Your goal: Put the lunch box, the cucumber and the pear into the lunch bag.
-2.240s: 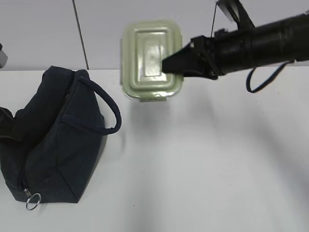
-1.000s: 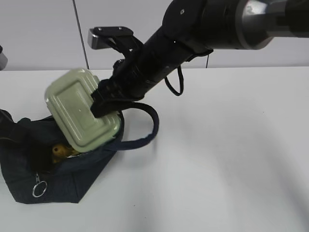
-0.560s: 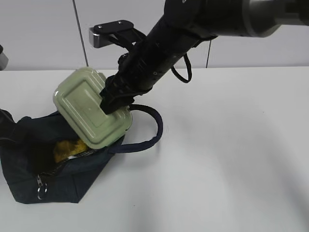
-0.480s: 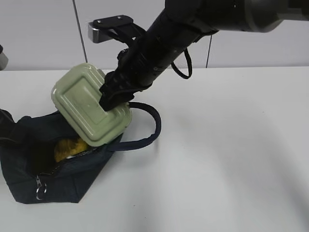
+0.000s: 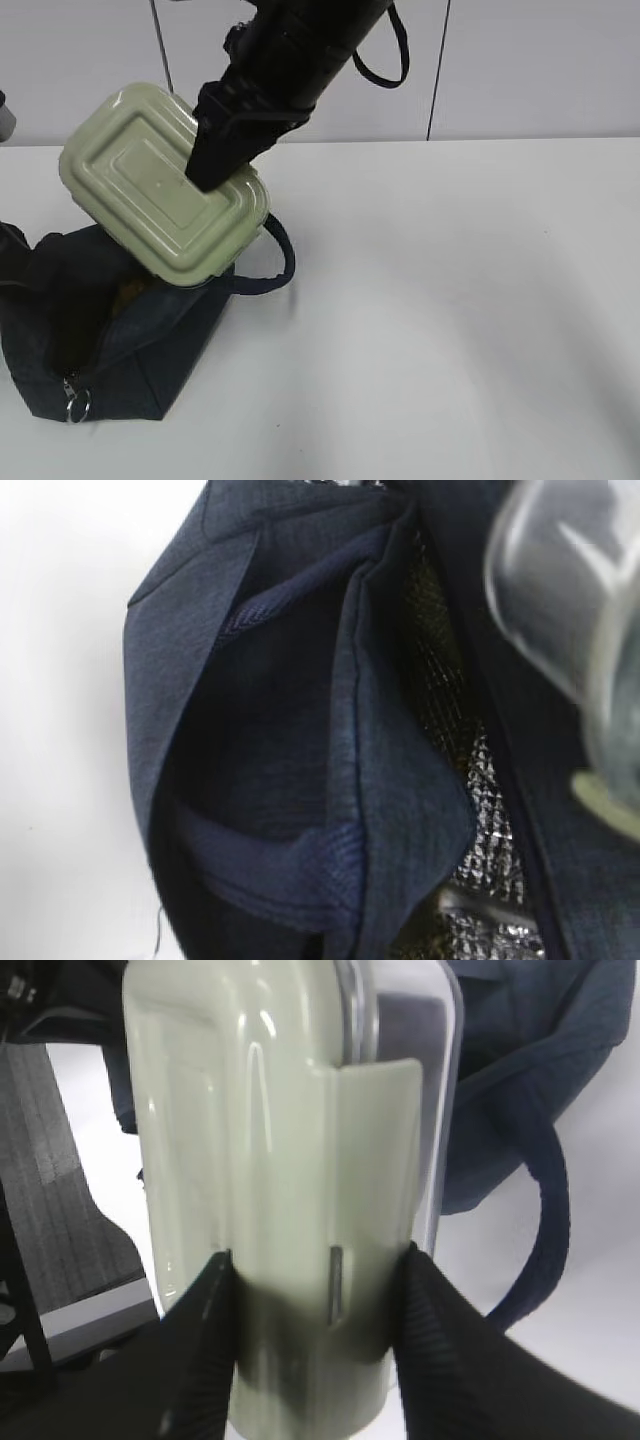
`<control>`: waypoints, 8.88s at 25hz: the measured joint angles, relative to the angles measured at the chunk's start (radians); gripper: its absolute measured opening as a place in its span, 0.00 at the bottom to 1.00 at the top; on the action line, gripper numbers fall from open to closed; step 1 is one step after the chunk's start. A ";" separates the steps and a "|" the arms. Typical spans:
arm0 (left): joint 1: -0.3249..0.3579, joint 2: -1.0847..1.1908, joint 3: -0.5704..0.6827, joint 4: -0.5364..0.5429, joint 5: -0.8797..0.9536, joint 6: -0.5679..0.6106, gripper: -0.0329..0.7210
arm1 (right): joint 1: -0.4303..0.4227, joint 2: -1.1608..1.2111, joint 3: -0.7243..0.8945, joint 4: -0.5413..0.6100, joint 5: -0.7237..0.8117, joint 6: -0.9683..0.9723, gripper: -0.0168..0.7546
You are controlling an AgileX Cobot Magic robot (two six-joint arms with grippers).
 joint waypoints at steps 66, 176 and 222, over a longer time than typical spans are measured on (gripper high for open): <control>0.001 0.000 0.000 -0.070 -0.138 -0.012 0.02 | 0.081 0.069 -0.002 -0.045 0.019 0.853 0.42; -0.099 0.136 -0.234 -0.086 -0.008 -0.015 0.02 | 0.013 0.084 -0.178 -0.485 0.052 0.683 0.03; -0.203 -0.075 -0.107 -0.118 -0.155 -0.029 0.50 | -0.131 -0.727 0.968 -0.091 -0.665 0.258 0.67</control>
